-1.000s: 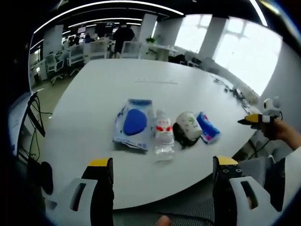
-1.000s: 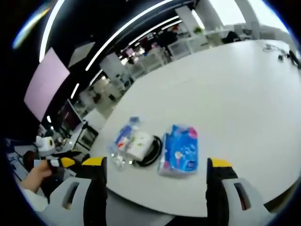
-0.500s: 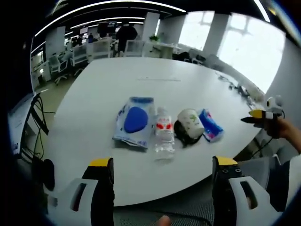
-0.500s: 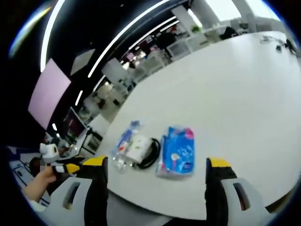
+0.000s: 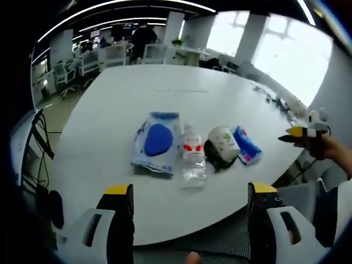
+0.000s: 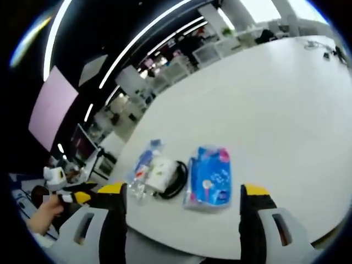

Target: Arrange the tabletop items into an orderly group along one side of the table until the central work area is clear of visible clutter.

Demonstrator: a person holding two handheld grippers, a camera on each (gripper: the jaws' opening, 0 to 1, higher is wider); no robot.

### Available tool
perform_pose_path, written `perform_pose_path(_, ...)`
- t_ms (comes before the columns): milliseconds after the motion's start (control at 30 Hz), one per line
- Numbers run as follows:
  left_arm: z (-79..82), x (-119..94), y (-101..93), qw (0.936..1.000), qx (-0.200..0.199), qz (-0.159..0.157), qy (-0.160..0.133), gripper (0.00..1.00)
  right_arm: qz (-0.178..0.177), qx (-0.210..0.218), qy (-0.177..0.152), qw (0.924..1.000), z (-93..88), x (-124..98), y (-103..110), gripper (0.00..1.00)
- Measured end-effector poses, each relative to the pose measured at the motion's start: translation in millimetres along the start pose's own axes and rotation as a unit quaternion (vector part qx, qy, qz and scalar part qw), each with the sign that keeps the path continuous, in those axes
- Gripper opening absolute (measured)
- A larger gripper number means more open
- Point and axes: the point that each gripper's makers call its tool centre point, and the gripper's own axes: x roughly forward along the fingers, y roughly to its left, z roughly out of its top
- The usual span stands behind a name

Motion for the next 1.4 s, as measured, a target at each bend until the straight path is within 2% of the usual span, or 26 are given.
perform_pose_path(133, -3.7, 3.5, 2.3, 0.9998, 0.006, -0.005, 0.018, 0.82, -0.008, 0.013, -0.005, 0.9999, 0.3, 0.5, -0.8, 0.82)
perform_pose_path(267, 1.1, 1.3, 3.4, 0.9999, 0.01, -0.007, 0.006, 0.82, -0.008, 0.004, 0.006, 0.9999, -2.1, 6.7, 2.0, 0.81)
perform_pose_path(400, -5.3, 6.6, 6.6, 0.9997, 0.006, -0.009, 0.02, 0.81, -0.011, 0.01, 0.001, 0.9999, 1.5, 8.5, 2.5, 0.81)
perform_pose_path(733, -0.5, 10.7, 3.4, 0.9997, 0.008, -0.015, 0.014, 0.81, -0.006, 0.002, 0.003, 1.0, 4.7, 14.8, 8.2, 0.8)
perform_pose_path(1400, 0.3, 32.7, -5.4, 0.999, 0.01, -0.034, 0.027, 0.8, -0.008, -0.004, 0.016, 0.9998, 0.0, 19.4, 7.1, 0.78)
